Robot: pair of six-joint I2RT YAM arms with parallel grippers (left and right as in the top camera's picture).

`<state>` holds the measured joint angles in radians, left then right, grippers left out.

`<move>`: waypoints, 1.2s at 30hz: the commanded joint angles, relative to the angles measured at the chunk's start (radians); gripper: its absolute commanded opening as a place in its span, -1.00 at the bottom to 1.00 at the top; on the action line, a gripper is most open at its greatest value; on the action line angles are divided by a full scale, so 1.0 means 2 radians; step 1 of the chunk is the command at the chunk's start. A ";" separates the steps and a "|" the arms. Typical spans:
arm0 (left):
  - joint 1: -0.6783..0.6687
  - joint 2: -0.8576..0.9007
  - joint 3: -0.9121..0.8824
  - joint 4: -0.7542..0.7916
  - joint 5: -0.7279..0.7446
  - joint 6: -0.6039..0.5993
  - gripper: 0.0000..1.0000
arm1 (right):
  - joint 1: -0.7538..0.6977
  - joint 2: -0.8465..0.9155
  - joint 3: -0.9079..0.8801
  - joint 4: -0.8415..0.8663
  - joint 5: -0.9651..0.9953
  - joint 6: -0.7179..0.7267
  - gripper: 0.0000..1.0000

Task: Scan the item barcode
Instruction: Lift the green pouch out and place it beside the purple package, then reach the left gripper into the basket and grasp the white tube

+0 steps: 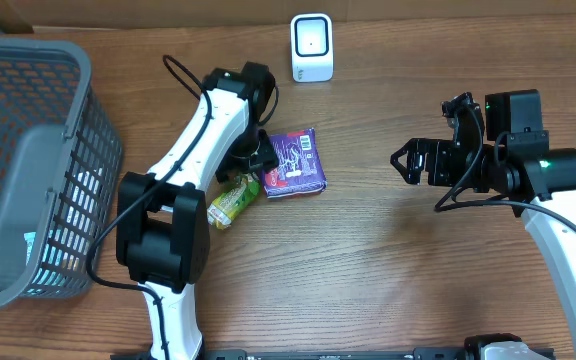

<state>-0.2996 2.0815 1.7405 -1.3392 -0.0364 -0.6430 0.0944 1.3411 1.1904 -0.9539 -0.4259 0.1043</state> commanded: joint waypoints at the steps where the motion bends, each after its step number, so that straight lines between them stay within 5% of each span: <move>1: 0.002 -0.005 0.067 -0.025 0.019 0.046 0.59 | 0.004 -0.002 0.004 0.003 0.003 0.000 1.00; 11: 0.010 -0.010 0.355 -0.175 0.016 0.129 0.55 | 0.004 -0.002 0.004 0.003 0.003 0.000 1.00; 15: 0.031 -0.051 0.412 -0.175 0.038 0.139 0.75 | 0.004 -0.002 0.004 0.003 0.003 0.000 1.00; 21: 0.101 -0.134 0.419 -0.175 0.007 0.163 1.00 | 0.004 -0.002 0.004 0.003 0.003 0.000 1.00; 36: 0.456 -0.217 0.327 -0.175 0.064 0.128 0.89 | 0.004 -0.002 0.004 0.003 0.003 0.000 1.00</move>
<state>0.5468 1.6272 2.4687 -1.6844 0.0334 -0.3538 0.0944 1.3411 1.1904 -0.9535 -0.4259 0.1047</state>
